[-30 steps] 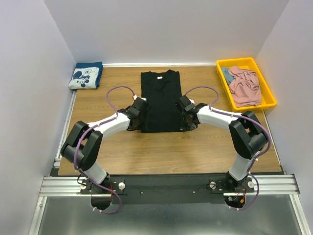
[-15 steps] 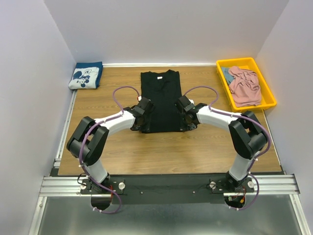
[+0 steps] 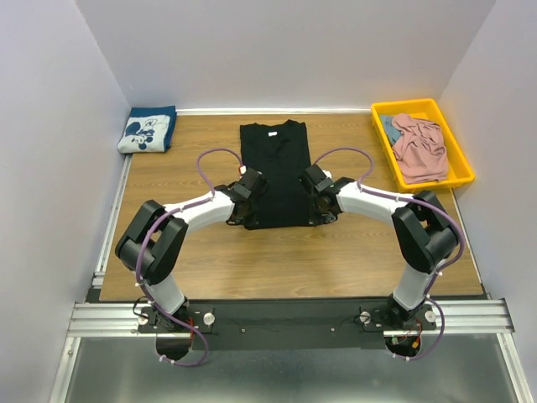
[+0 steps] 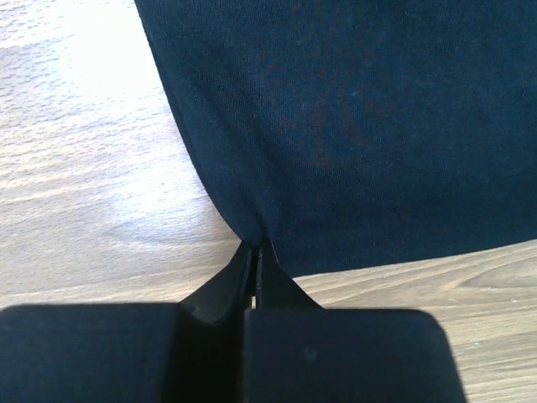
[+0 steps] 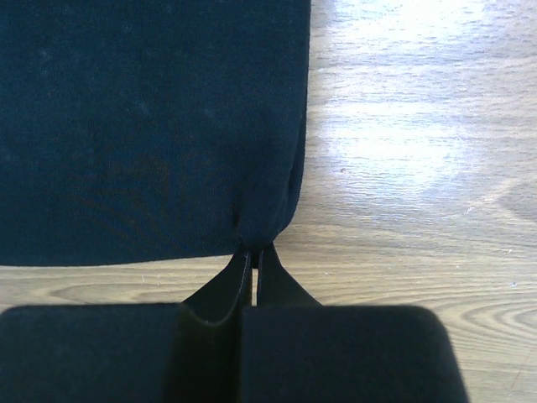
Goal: Fold and stack the t-shirts
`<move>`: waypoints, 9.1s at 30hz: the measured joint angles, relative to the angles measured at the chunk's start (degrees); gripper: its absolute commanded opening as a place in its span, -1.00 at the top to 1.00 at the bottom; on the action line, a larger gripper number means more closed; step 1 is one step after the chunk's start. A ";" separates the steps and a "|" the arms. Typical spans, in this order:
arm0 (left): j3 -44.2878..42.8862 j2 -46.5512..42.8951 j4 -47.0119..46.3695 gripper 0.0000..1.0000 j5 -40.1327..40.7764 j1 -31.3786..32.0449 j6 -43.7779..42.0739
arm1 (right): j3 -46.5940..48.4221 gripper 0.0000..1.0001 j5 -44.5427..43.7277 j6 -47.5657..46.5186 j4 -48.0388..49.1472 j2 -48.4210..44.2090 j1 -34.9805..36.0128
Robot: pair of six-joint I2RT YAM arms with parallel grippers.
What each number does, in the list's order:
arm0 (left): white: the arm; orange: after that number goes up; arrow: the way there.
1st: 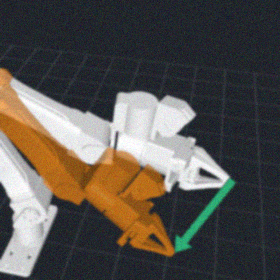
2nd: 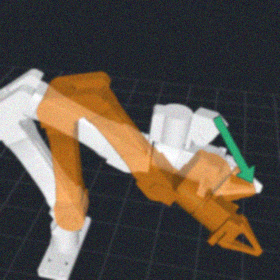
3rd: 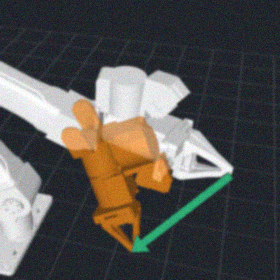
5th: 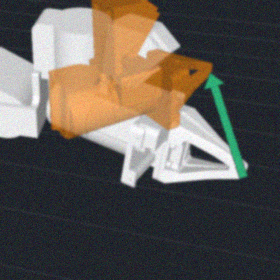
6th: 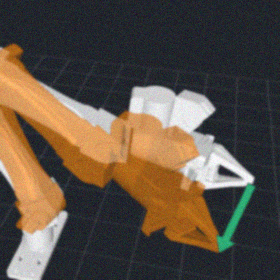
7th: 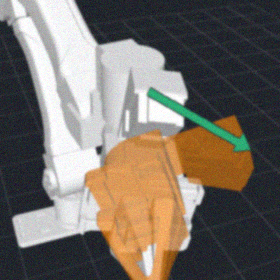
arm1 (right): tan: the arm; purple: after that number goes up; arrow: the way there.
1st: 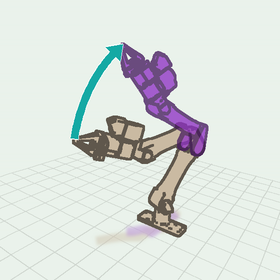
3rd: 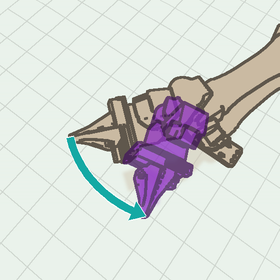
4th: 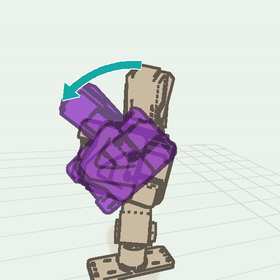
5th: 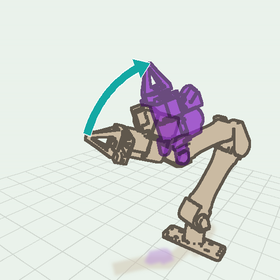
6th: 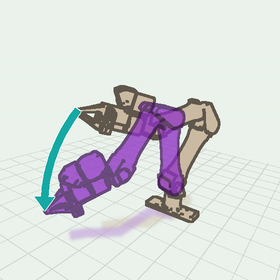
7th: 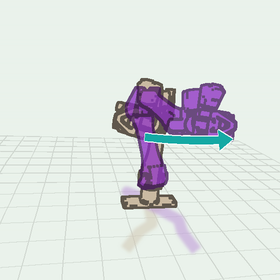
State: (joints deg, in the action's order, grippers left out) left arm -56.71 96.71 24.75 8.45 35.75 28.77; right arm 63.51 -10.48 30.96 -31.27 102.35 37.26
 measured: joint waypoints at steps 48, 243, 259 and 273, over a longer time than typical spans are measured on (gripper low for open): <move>-20.74 0.50 7.82 1.00 -18.43 -15.89 -3.63 | 55.82 0.99 15.69 -12.24 -32.94 17.00 -13.29; 8.63 -11.06 -38.03 -0.31 -21.94 -15.78 6.73 | 6.95 -0.32 62.47 27.61 61.42 12.70 -25.88; 16.57 -29.24 -28.74 -0.51 5.51 -15.74 -6.80 | 9.92 -0.34 49.96 42.12 77.37 32.06 -16.39; 15.87 -25.68 -28.68 -0.52 8.07 -15.74 -8.04 | 13.68 -0.34 46.60 43.52 74.93 28.59 -14.88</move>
State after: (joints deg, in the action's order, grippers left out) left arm -40.84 71.02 -3.92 16.51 20.01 20.73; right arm 77.19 36.12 74.48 43.66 130.93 22.37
